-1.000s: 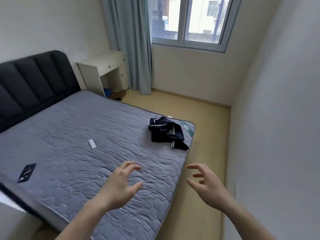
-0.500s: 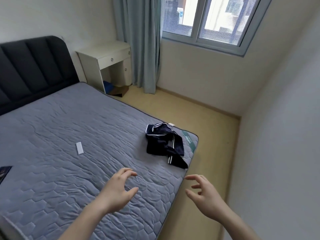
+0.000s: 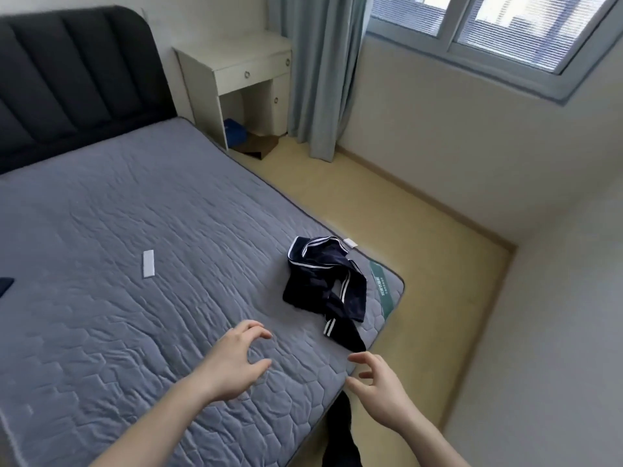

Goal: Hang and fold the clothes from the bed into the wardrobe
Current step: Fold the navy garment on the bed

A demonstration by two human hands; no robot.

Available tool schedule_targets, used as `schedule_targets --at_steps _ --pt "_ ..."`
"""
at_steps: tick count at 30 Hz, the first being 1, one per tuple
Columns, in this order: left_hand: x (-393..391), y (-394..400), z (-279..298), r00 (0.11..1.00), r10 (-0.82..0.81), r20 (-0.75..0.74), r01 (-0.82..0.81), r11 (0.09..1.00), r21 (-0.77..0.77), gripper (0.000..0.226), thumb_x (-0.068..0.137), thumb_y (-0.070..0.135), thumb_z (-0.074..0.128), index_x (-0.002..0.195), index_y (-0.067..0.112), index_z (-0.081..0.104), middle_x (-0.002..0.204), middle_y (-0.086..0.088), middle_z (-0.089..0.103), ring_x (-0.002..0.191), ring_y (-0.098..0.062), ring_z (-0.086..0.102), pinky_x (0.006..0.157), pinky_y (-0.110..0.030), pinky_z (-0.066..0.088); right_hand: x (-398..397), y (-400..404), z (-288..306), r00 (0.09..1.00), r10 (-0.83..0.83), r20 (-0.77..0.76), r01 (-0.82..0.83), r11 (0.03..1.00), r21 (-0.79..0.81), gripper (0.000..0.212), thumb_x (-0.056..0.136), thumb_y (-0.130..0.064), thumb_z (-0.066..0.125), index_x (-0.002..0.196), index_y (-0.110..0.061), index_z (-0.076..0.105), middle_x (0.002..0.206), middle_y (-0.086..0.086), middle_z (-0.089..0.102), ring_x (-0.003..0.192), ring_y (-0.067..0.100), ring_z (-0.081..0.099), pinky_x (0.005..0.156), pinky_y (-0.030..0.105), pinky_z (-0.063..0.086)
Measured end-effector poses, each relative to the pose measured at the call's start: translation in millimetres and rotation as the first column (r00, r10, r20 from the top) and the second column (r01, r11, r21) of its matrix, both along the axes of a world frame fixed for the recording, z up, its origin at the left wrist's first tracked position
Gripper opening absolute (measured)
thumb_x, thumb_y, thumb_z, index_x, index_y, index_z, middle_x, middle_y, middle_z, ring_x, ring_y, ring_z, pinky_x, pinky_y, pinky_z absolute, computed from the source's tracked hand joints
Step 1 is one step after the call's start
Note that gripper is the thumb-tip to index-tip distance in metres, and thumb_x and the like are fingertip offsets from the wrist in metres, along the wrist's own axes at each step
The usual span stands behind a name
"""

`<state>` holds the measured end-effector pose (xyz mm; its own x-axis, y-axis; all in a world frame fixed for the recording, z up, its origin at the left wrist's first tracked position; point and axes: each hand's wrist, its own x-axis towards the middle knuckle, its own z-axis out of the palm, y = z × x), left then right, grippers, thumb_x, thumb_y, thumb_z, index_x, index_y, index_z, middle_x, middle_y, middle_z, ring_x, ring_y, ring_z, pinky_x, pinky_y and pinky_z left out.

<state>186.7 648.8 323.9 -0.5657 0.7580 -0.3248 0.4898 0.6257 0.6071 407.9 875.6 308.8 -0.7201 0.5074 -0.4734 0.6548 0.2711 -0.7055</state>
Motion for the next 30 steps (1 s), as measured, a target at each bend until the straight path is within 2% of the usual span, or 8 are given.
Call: schedule_targets --at_steps 3,9,13,20,24,25,28,30 --pt "-18.9 23.3 -20.2 0.993 0.119 0.003 -0.119 0.992 -0.05 0.043 0.088 0.048 0.066 0.129 0.037 0.058 0.132 0.026 0.041 0.126 -0.003 0.049 0.107 -0.023 0.038 -32.9 56.7 -34.2 0.998 0.054 0.034 -0.053 0.998 -0.031 0.028 0.095 -0.034 0.064 0.117 -0.046 0.053 0.124 -0.022 0.05 0.109 -0.005 0.054 0.083 0.018 0.049" --pt "-37.0 85.9 -62.6 0.937 0.344 0.054 -0.335 0.932 -0.139 0.033 0.089 0.045 0.068 0.117 0.049 0.052 0.131 0.028 0.04 0.128 -0.001 0.046 0.106 -0.021 0.033 -98.2 162.3 -117.3 0.968 0.173 0.182 -0.162 0.984 -0.075 0.045 0.093 -0.025 0.061 0.137 -0.032 0.052 0.139 -0.009 0.045 0.116 0.008 0.05 0.097 0.029 0.05" --pt "-44.2 131.5 -100.5 0.904 0.418 0.092 -0.401 0.902 -0.157 0.028 0.089 0.043 0.068 0.113 0.05 0.054 0.133 0.031 0.041 0.125 0.004 0.046 0.103 -0.02 0.034 -136.3 211.7 -186.9 0.924 0.238 0.301 -0.219 0.971 -0.095 0.058 0.091 -0.016 0.057 0.147 -0.024 0.046 0.155 0.001 0.035 0.122 0.023 0.058 0.091 0.03 0.055" --pt "-59.4 170.6 -196.6 0.878 0.453 0.156 -0.402 0.874 -0.273 0.025 0.091 0.043 0.066 0.114 0.048 0.055 0.133 0.036 0.037 0.118 0.008 0.049 0.1 -0.021 0.036 -187.0 247.3 -325.6 0.817 0.281 0.503 -0.274 0.958 -0.089 0.064 0.09 -0.019 0.056 0.152 -0.03 0.045 0.168 0.011 0.016 0.15 0.032 0.027 0.116 0.041 0.038" --pt "-67.0 173.8 -254.9 0.877 0.451 0.167 -0.374 0.858 -0.353 0.026 0.091 0.045 0.064 0.115 0.048 0.054 0.131 0.037 0.034 0.084 0.006 0.061 0.096 -0.026 0.042 -211.7 251.5 -399.2 0.775 0.305 0.553 -0.328 0.943 -0.06 0.065 0.09 -0.023 0.059 0.153 -0.035 0.044 0.17 0.012 0.006 0.156 0.032 0.012 0.122 0.042 0.025" --pt "-67.2 172.5 -269.3 0.88 0.447 0.163 -0.37 0.859 -0.355 0.026 0.091 0.044 0.064 0.115 0.047 0.055 0.132 0.036 0.035 0.086 0.007 0.059 0.096 -0.025 0.041 -217.1 252.7 -415.3 0.771 0.296 0.564 -0.319 0.946 -0.06 0.066 0.091 -0.024 0.06 0.154 -0.035 0.043 0.17 0.013 0.006 0.156 0.032 0.01 0.122 0.042 0.023" --pt "-62.6 163.7 -299.3 0.884 0.444 0.147 -0.375 0.861 -0.344 0.027 0.091 0.04 0.066 0.116 0.043 0.058 0.132 0.03 0.04 0.118 0.003 0.052 0.103 -0.022 0.036 -223.3 249.3 -446.1 0.788 0.269 0.554 -0.276 0.958 -0.073 0.064 0.093 -0.026 0.063 0.154 -0.02 0.043 0.161 0.012 0.035 0.149 0.03 0.03 0.119 0.041 0.032" --pt "-54.3 155.0 -304.0 0.879 0.452 0.153 -0.385 0.861 -0.334 0.027 0.09 0.039 0.067 0.115 0.043 0.058 0.131 0.028 0.042 0.122 0.0 0.051 0.107 -0.025 0.037 -221.4 236.4 -442.3 0.845 0.236 0.479 -0.225 0.971 -0.08 0.05 0.095 -0.025 0.066 0.144 -0.018 0.055 0.132 0.007 0.064 0.116 0.018 0.063 0.099 0.031 0.049"
